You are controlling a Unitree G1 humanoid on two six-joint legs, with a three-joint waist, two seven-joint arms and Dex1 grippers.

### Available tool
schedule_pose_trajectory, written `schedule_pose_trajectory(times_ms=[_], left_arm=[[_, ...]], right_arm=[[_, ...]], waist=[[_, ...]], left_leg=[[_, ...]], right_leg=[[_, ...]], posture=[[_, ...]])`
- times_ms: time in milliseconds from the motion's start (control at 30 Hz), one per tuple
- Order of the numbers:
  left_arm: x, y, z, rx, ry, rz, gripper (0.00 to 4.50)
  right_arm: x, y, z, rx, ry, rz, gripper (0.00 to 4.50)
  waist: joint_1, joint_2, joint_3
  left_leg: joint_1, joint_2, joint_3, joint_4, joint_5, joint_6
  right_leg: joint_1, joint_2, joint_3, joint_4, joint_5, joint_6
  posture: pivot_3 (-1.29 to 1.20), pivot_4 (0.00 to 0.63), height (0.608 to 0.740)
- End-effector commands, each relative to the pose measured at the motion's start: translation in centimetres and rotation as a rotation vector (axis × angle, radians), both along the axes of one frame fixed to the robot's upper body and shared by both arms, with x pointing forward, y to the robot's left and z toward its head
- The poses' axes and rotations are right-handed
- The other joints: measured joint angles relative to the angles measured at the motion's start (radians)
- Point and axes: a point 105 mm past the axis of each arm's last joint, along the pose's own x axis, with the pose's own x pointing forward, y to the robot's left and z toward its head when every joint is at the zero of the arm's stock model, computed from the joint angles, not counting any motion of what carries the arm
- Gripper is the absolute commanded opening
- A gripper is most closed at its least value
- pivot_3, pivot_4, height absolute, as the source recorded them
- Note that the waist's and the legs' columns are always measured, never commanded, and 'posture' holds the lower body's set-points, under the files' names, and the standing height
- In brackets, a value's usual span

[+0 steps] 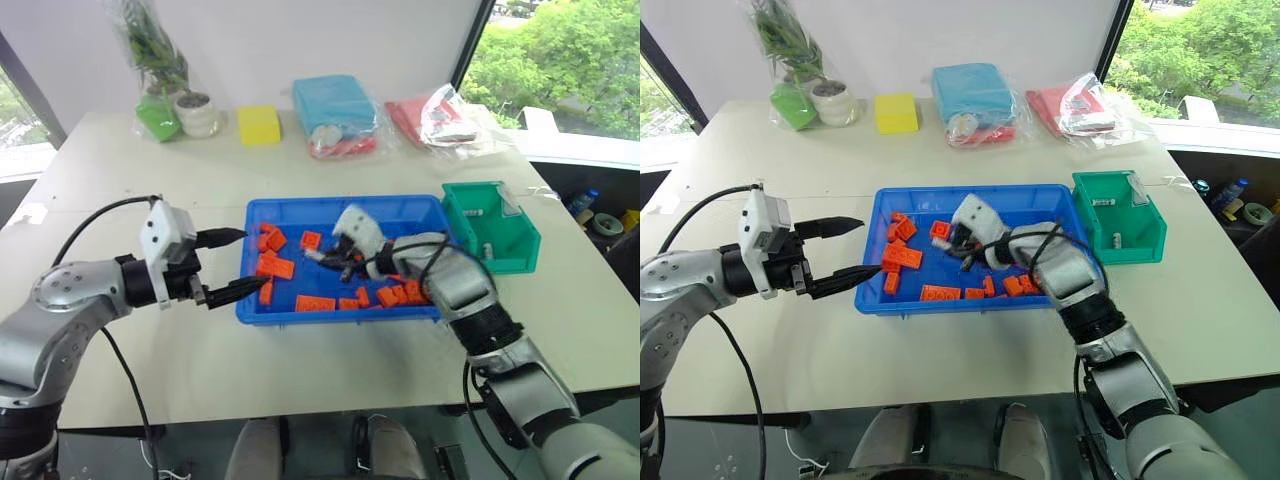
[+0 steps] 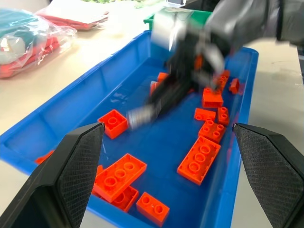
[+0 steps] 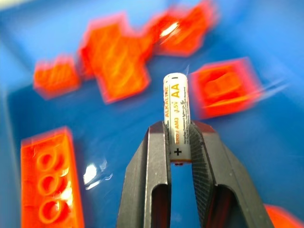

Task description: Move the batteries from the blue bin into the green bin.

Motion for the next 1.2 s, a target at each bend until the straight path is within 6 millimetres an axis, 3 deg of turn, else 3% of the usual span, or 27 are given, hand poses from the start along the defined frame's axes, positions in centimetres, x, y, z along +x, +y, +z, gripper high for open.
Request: schedule_pose_trajectory(times_ms=[33, 167, 300, 367, 433, 467, 633, 800, 967, 1200], left_arm=[[0.0, 0.0, 0.4, 0.0, -0.03, -0.015, 4.5], [0.3, 0.0, -0.2, -0.011, -0.017, -0.01, 4.5], [0.7, 0.1, -0.8, -0.017, -0.016, 0.002, 4.5], [0.7, 0.0, -0.8, -0.024, -0.017, 0.001, 4.5], [0.8, -0.1, -0.6, -0.027, -0.021, -0.002, 4.5], [0.9, -0.2, -0.5, -0.027, -0.027, -0.004, 4.5], [1.0, -0.4, 0.1, -0.026, -0.043, -0.007, 4.5], [0.8, -0.5, 0.5, -0.031, -0.059, 0.0, 4.5], [0.5, -0.3, 0.6, -0.027, -0.069, 0.016, 4.5], [0.3, 0.0, 0.9, -0.022, -0.084, 0.041, 4.5]], right_arm=[[1.4, -8.8, 5.2, 0.022, -0.131, -0.309, 0.07], [0.4, -15.6, 5.3, -0.034, -0.124, -0.503, 0.07], [-0.5, -18.9, 4.8, -0.025, -0.104, -0.605, 0.07], [-0.4, -20.0, 4.2, -0.033, -0.095, -0.652, 1.09], [-0.1, -20.1, 3.7, -0.073, -0.11, -0.657, 1.7], [0.3, -19.7, 4.0, -0.082, -0.136, -0.642, 2.24], [1.3, -14.8, 6.0, -0.041, -0.21, -0.42, 2.24], [0.0, -9.0, 4.5, -0.047, -0.113, -0.118, 2.24], [-0.3, -7.2, 0.7, -0.192, -0.045, 0.04, 2.24], [1.4, -5.9, -1.5, -0.301, -0.051, 0.122, 2.24]], waist=[[0.013, 0.0, 0.0], [0.021, -0.001, -0.001], [0.015, -0.001, -0.001], [0.003, 0.001, 0.0], [-0.002, 0.0, 0.0], [-0.003, 0.0, 0.0], [-0.011, 0.002, 0.001], [-0.008, 0.001, 0.0], [-0.001, 0.0, 0.0], [-0.009, 0.0, 0.0]], left_leg=[[0.0, -0.001, 0.0, 0.0, -0.001, -0.002], [0.0, 0.0, 0.002, -0.001, -0.002, -0.002], [0.0, 0.002, 0.005, -0.002, -0.001, -0.002], [0.0, 0.004, 0.007, -0.002, 0.0, 0.0], [0.0, 0.004, 0.007, -0.002, 0.0, 0.0], [0.0, 0.004, 0.007, -0.002, 0.0, 0.0], [0.0, 0.004, 0.007, -0.002, 0.0, 0.0], [0.0, 0.006, 0.007, -0.003, 0.0, 0.001], [0.0, 0.005, 0.007, -0.001, -0.001, 0.0], [0.0, 0.005, 0.008, -0.002, 0.0, 0.001]], right_leg=[[0.0, -0.001, 0.0, -0.001, -0.001, -0.002], [-0.001, 0.0, 0.0, -0.002, -0.002, -0.001], [0.001, 0.0, 0.0, -0.001, -0.002, 0.0], [0.0, 0.0, 0.0, 0.0, -0.002, 0.0], [0.0, 0.001, 0.0, -0.001, -0.002, 0.0], [0.0, 0.0, 0.0, -0.001, -0.002, 0.0], [0.0, 0.001, 0.0, -0.001, -0.002, 0.0], [0.0, 0.001, 0.0, -0.001, -0.001, -0.001], [-0.003, 0.0, 0.0, -0.002, -0.002, 0.0], [-0.001, 0.001, 0.0, 0.0, 0.0, -0.001]], posture=[[0.0, 0.15, 0.683], [0.0, 0.15, 0.683], [0.0, 0.15, 0.683], [0.0, 0.15, 0.683], [0.0, 0.15, 0.683], [0.0, 0.15, 0.683], [0.0, 0.15, 0.683], [0.0, 0.15, 0.683], [0.0, 0.15, 0.683], [0.0, 0.15, 0.683]])
